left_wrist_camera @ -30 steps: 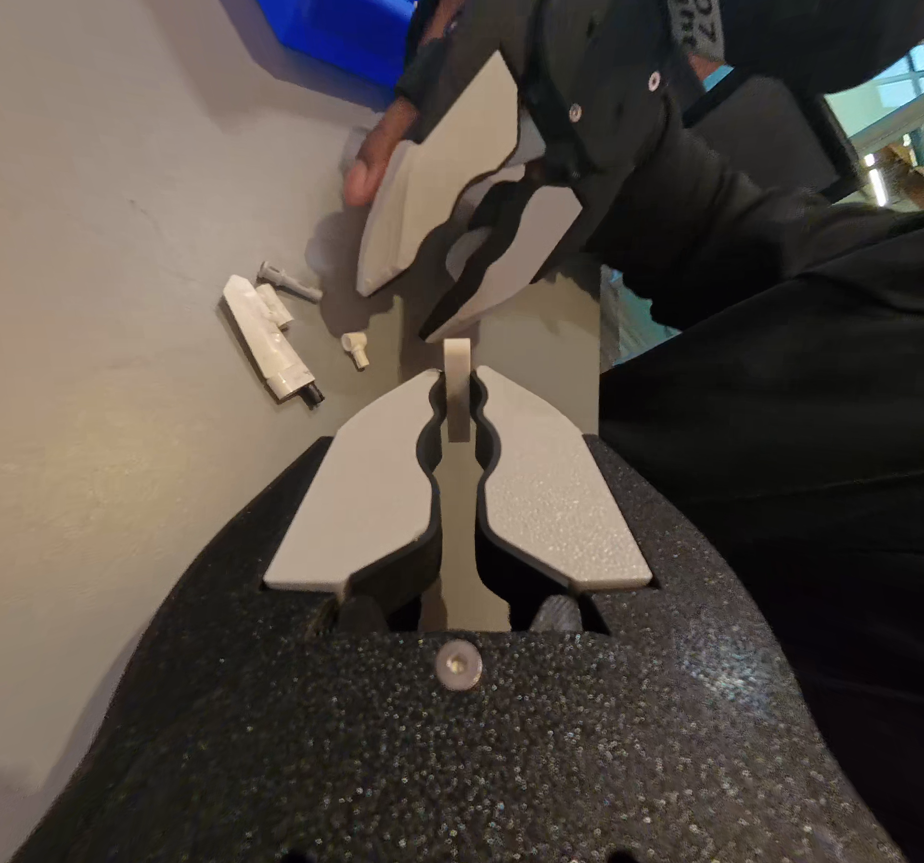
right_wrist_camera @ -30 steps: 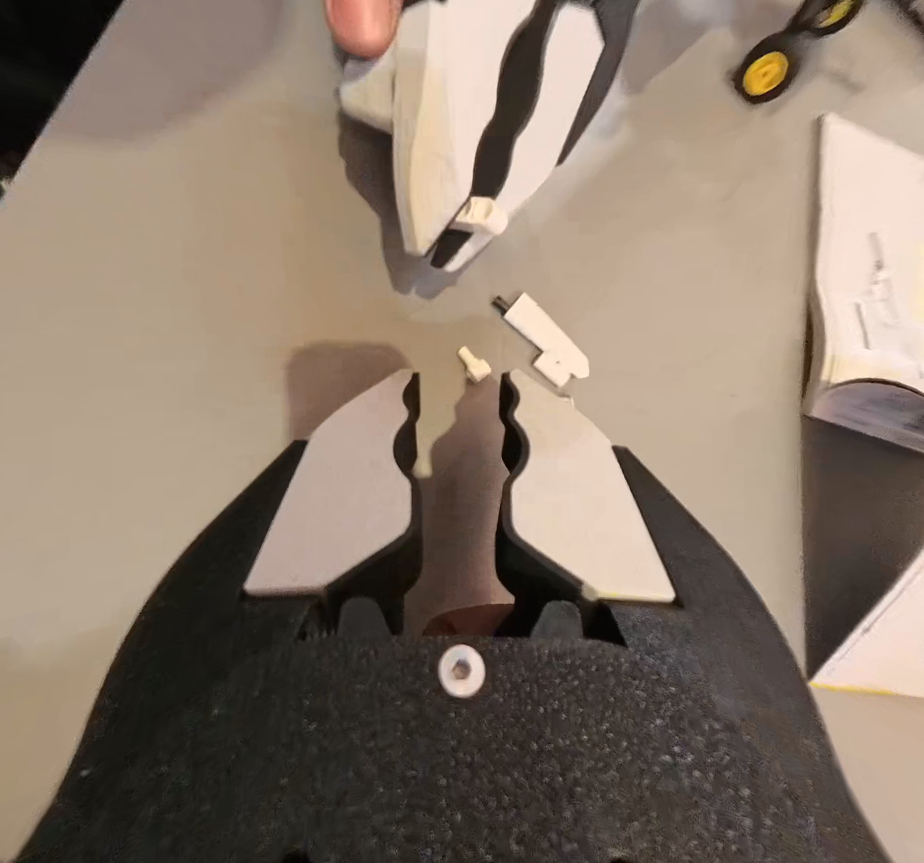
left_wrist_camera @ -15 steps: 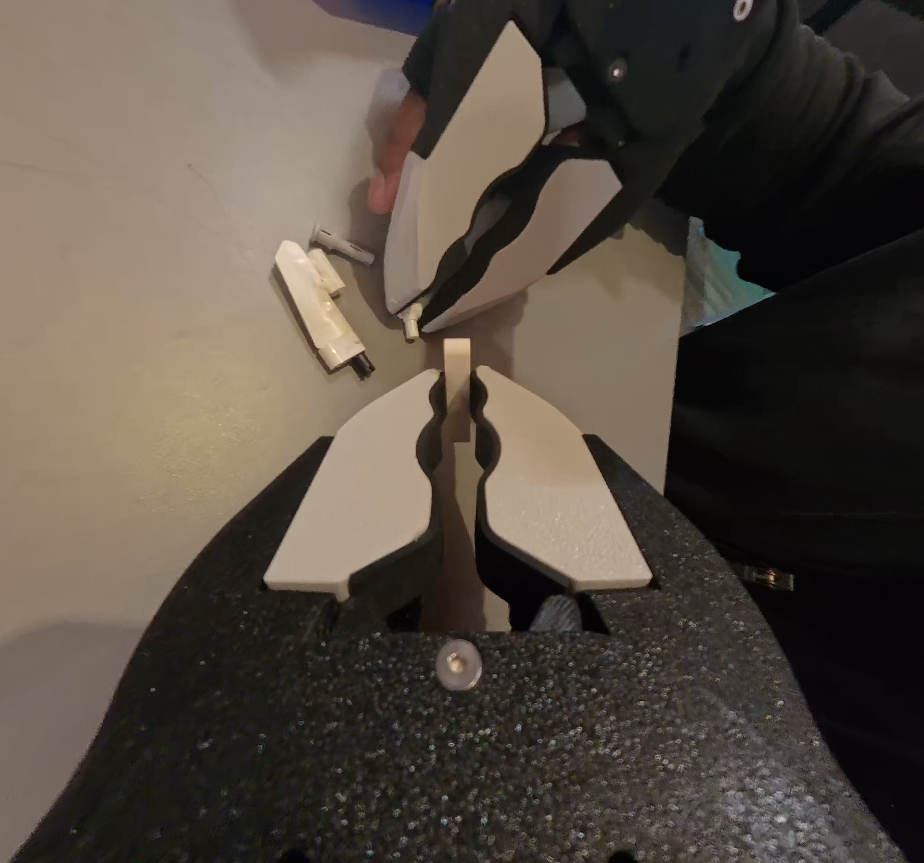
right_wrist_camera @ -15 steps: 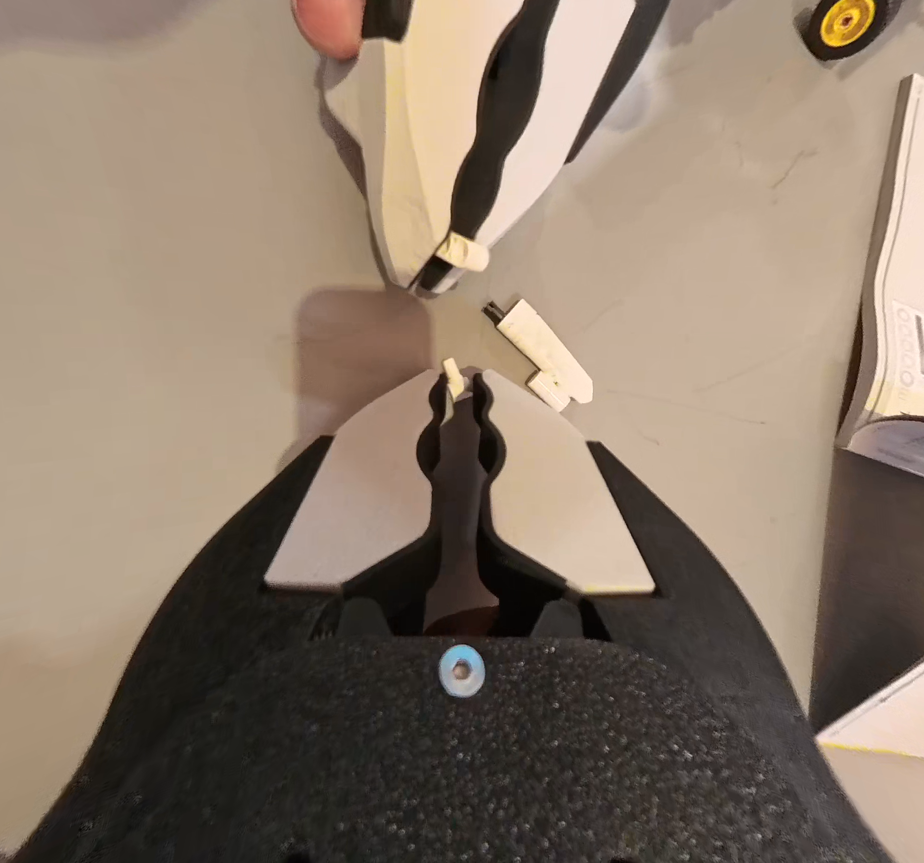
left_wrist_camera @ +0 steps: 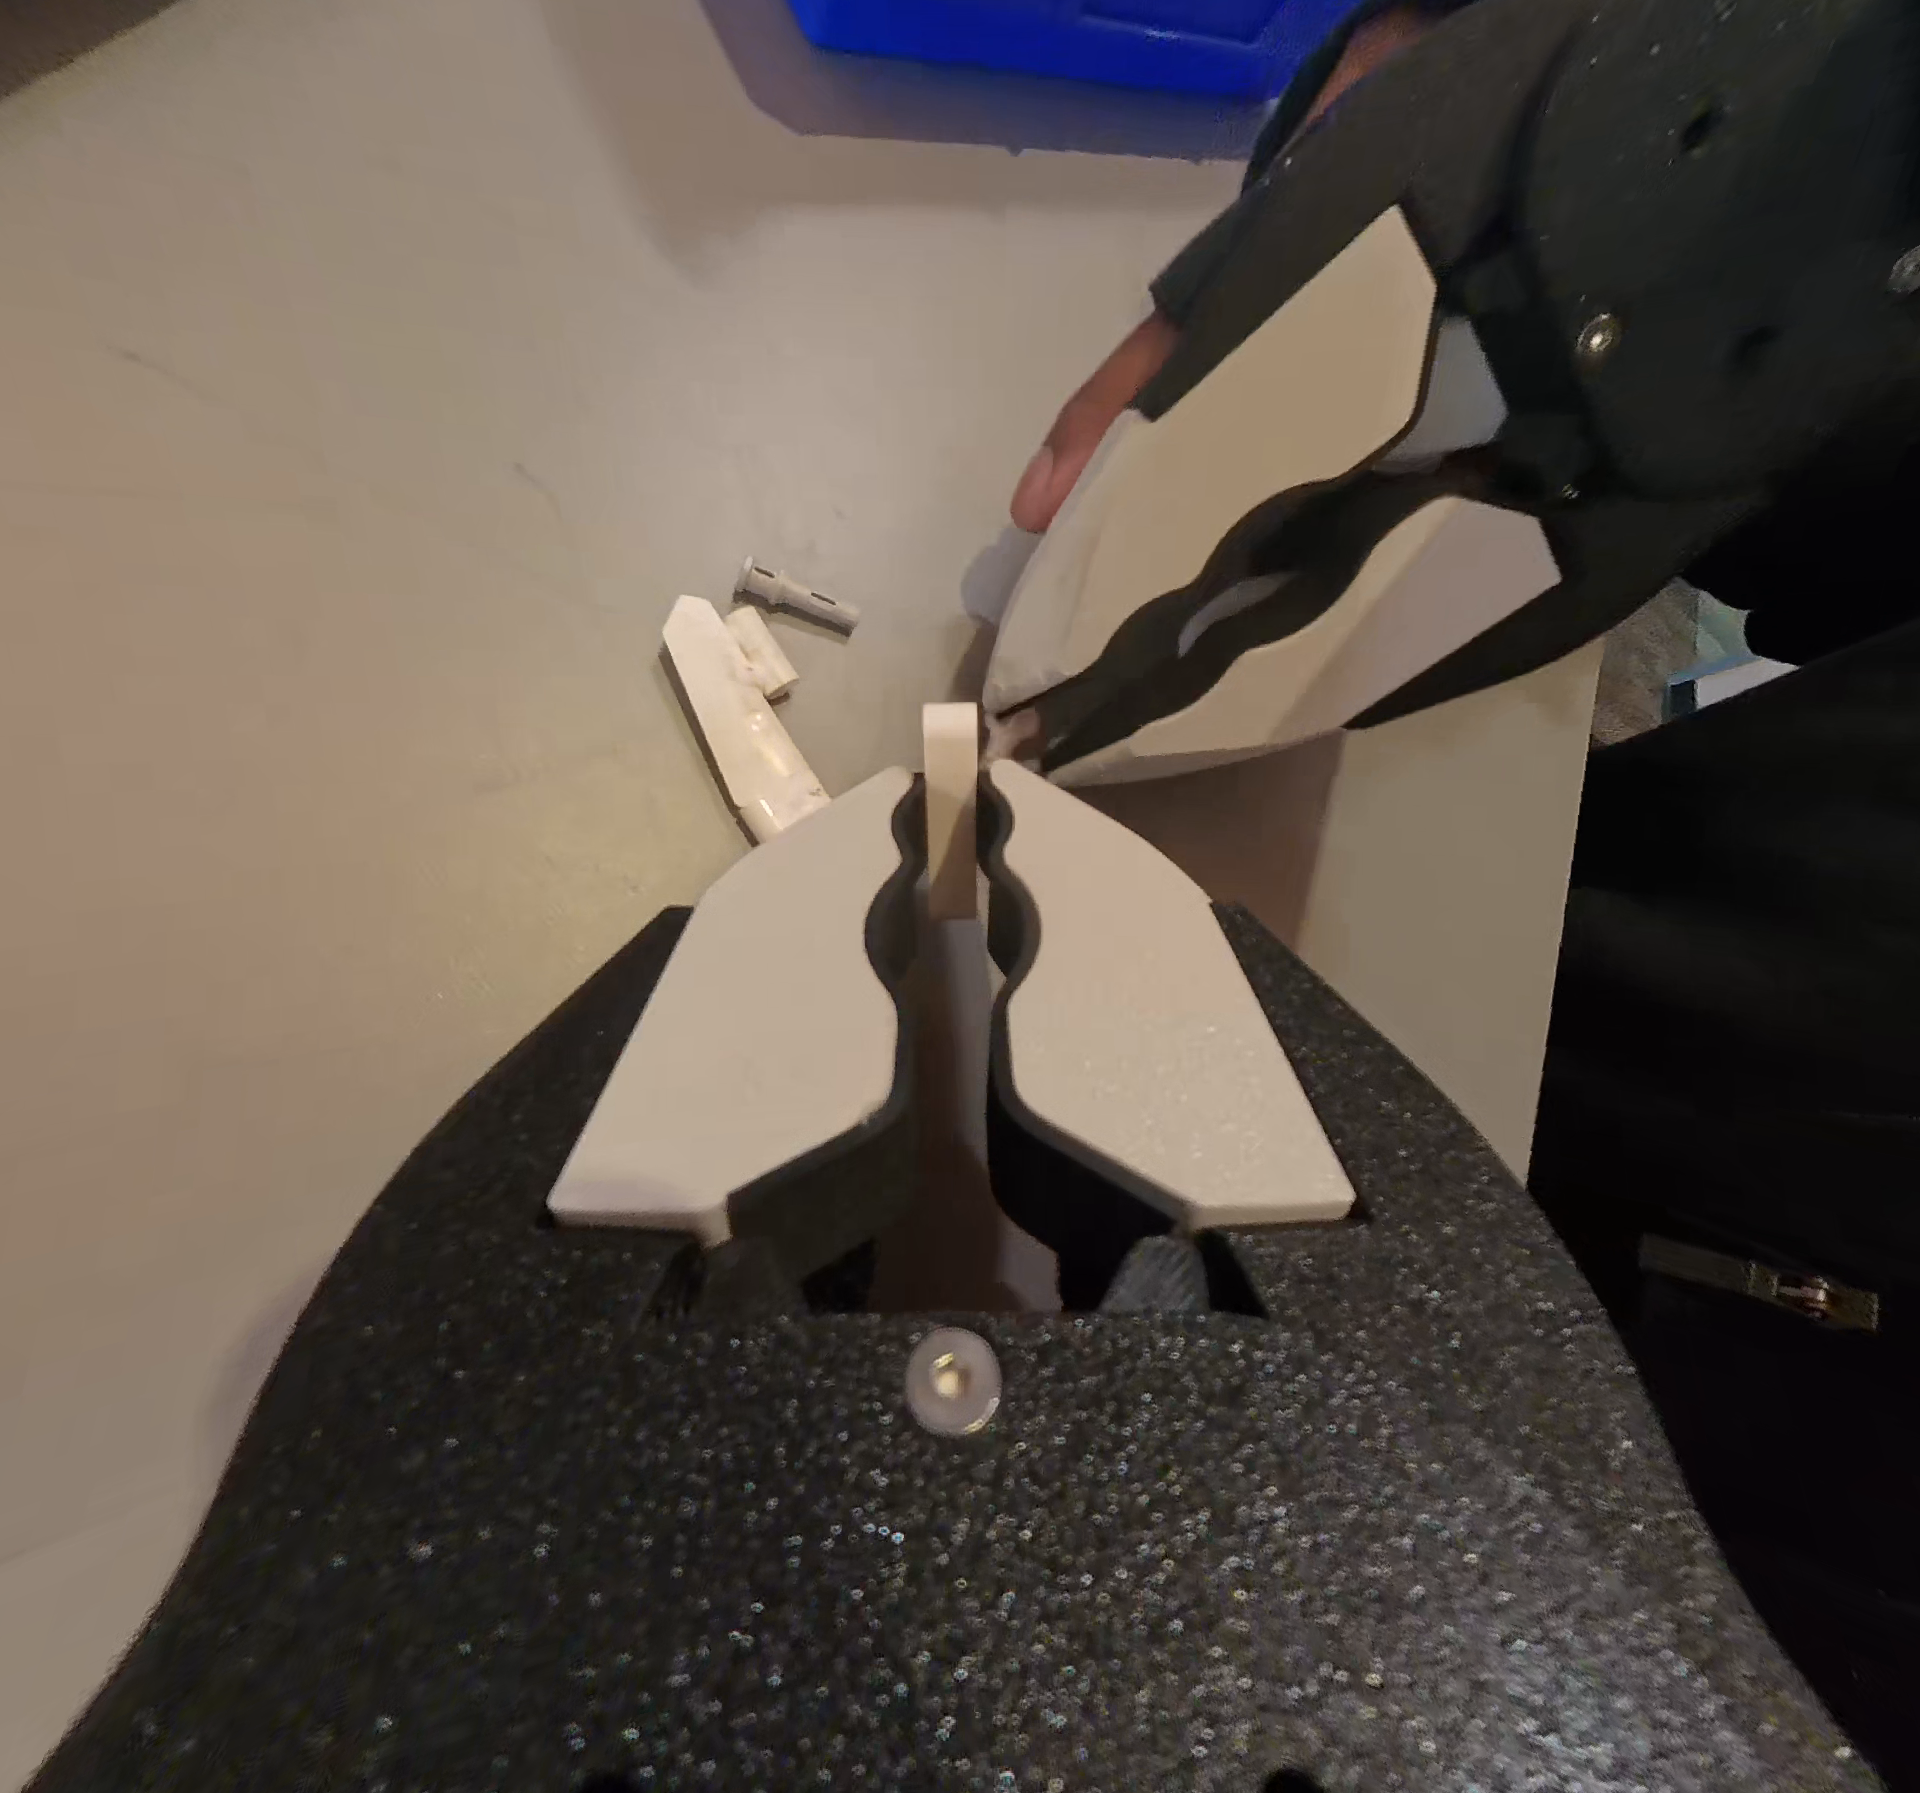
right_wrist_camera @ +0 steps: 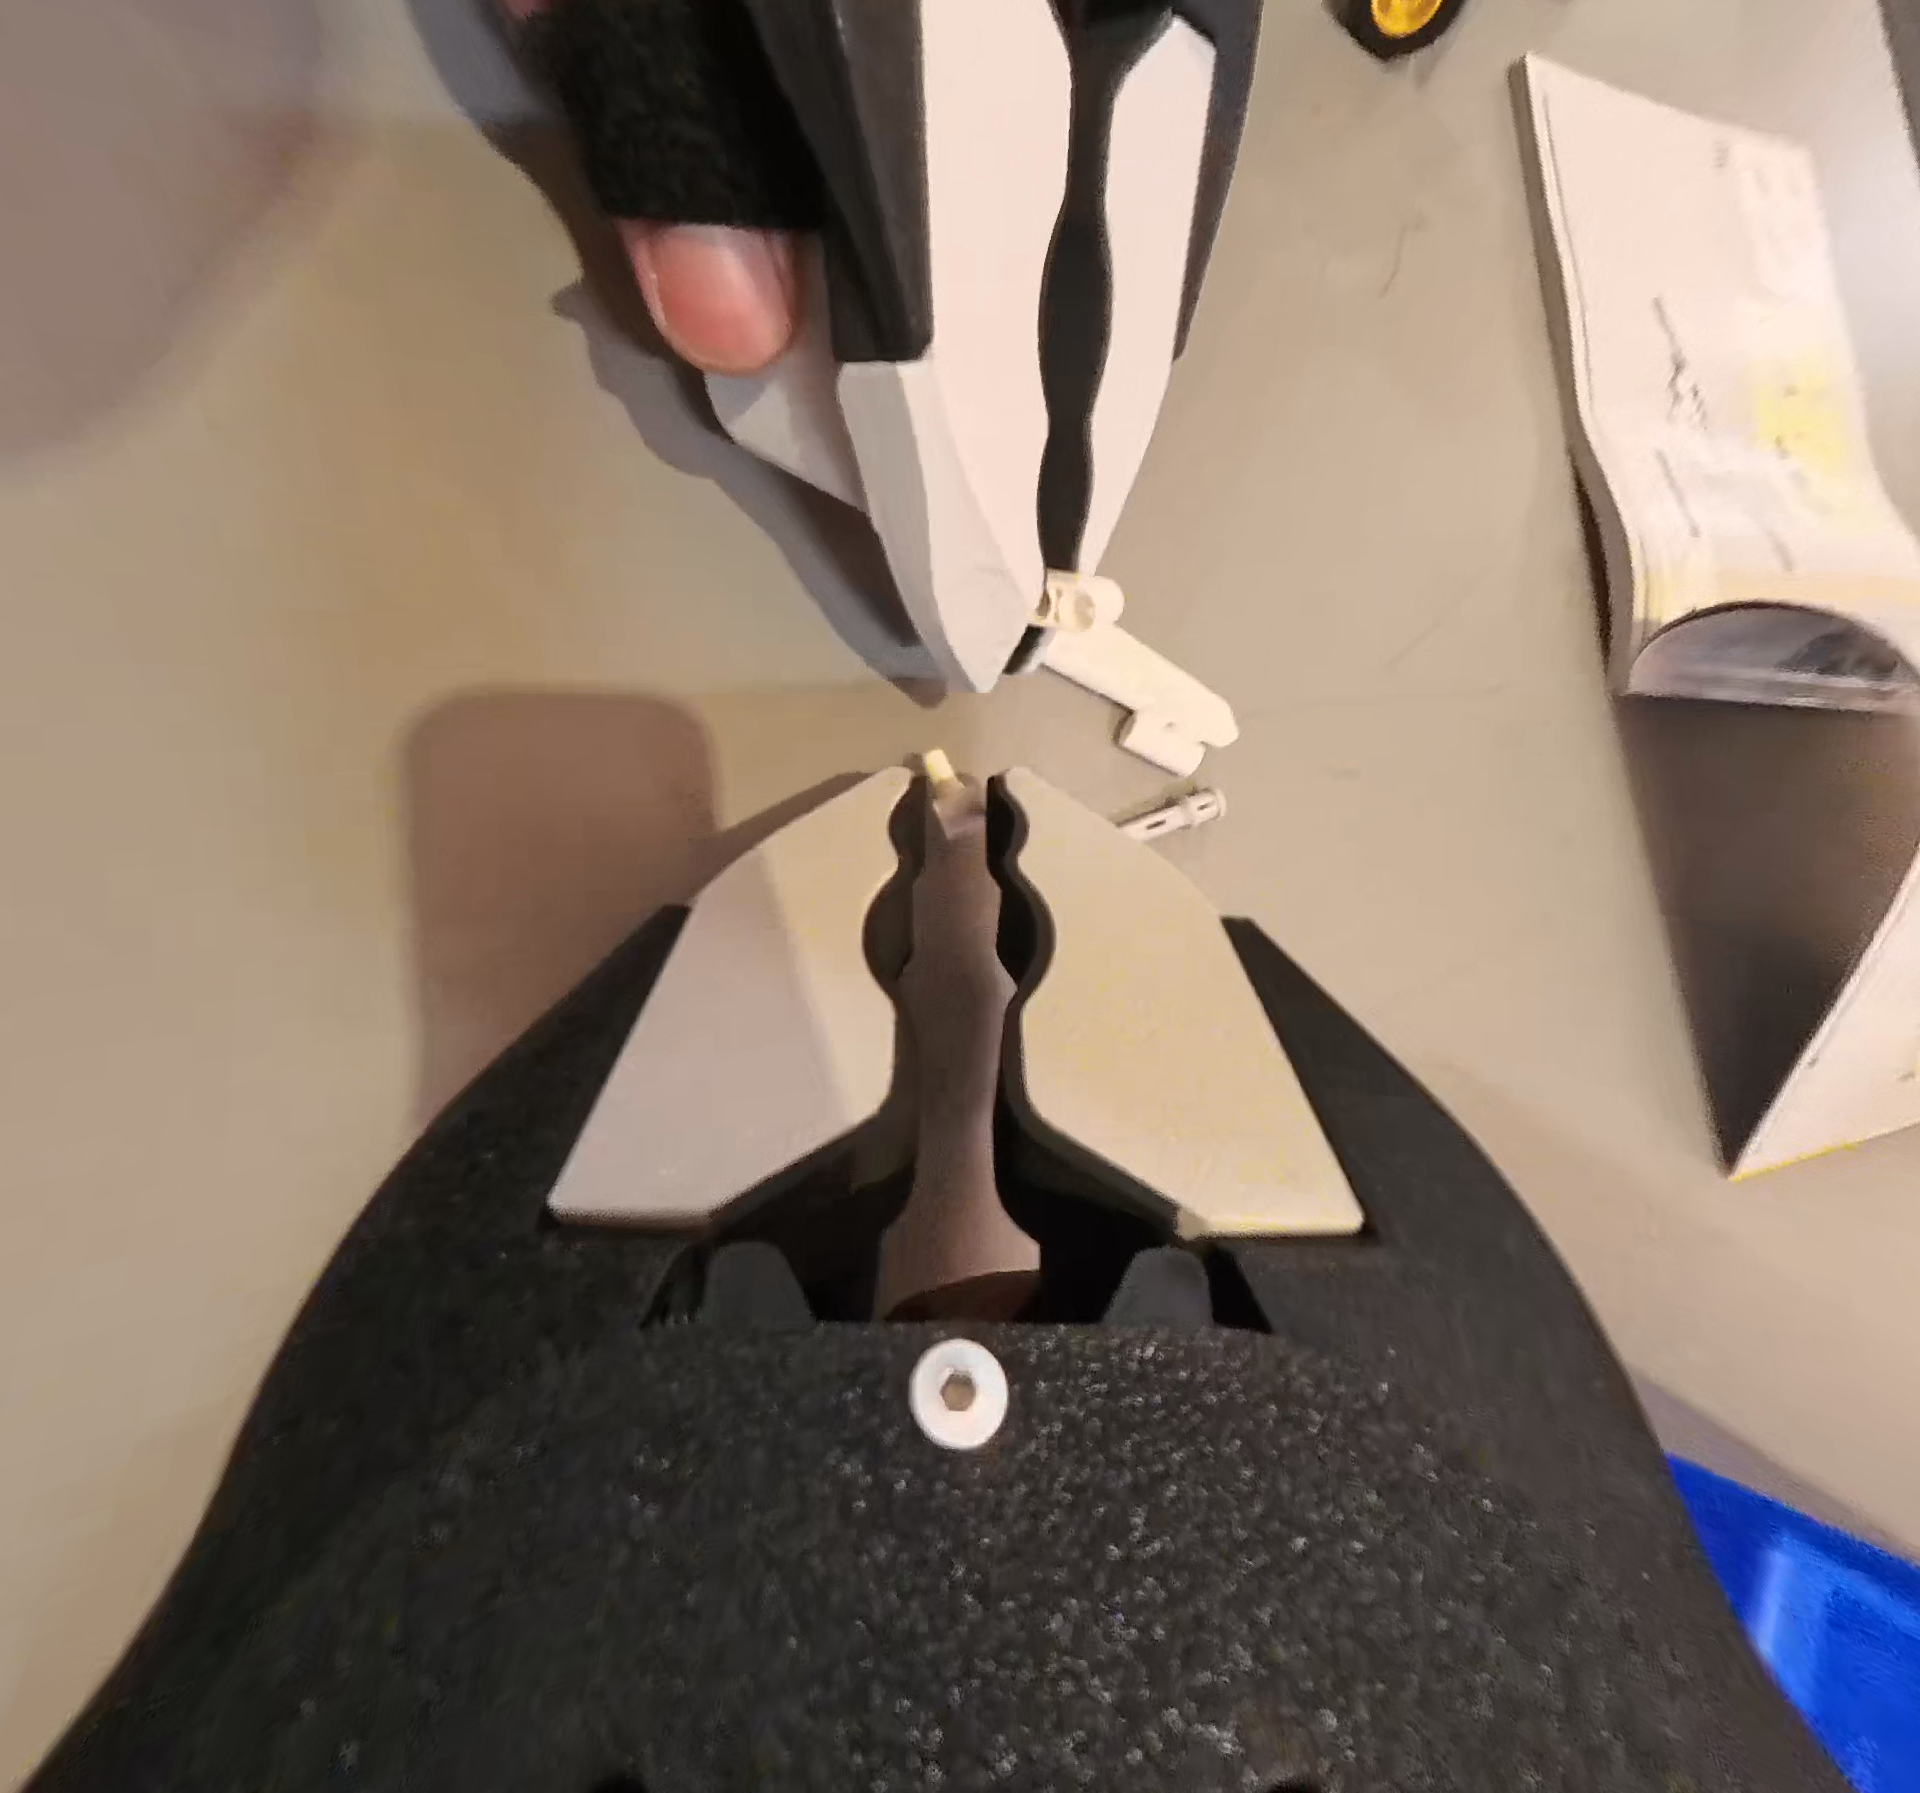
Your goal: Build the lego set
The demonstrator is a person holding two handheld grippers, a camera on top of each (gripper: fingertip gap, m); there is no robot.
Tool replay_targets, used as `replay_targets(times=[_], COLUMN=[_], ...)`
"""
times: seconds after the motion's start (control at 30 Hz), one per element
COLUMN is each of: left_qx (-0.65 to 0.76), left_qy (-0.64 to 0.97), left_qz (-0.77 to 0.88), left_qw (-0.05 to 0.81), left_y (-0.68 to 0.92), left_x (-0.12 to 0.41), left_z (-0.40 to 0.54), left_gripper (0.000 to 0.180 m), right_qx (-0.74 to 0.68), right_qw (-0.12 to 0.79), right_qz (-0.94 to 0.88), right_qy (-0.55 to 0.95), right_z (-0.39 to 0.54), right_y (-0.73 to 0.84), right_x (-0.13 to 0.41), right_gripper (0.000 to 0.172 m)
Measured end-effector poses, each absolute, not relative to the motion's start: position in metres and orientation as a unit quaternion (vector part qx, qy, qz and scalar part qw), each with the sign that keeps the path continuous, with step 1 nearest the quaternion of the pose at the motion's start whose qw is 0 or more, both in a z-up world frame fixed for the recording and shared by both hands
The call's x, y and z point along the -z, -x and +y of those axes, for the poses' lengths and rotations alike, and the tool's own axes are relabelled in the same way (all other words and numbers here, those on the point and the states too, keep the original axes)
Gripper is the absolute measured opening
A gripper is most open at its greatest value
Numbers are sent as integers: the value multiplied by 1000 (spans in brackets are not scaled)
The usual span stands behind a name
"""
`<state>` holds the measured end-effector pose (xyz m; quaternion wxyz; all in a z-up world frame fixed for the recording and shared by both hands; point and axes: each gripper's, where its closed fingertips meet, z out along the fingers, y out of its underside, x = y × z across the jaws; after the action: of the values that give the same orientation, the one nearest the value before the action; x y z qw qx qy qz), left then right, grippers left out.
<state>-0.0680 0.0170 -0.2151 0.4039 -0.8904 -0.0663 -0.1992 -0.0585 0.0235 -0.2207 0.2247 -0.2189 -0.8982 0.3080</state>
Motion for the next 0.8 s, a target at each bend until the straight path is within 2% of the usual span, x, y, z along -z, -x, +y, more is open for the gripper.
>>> replay_targets(times=[0.13,0.27,0.63,0.8], left_qx=[202,209,220,224], left_qy=[890,888,886,887], left_qz=[-60,-53,-40,-34], left_qw=[405,406,405,402], left_y=[67,65,62,60], left_x=[215,215,214,214], left_z=[18,17,16,15], left_gripper=[8,8,8,8], right_qx=[-328,-338,-305,-318], right_qw=[197,181,149,101], right_qz=[-894,-897,-926,-933], right_qy=[232,218,162,138], right_z=[26,35,54,50], right_y=[51,52,55,56], right_x=[223,223,230,231], right_gripper=[24,28,28,28])
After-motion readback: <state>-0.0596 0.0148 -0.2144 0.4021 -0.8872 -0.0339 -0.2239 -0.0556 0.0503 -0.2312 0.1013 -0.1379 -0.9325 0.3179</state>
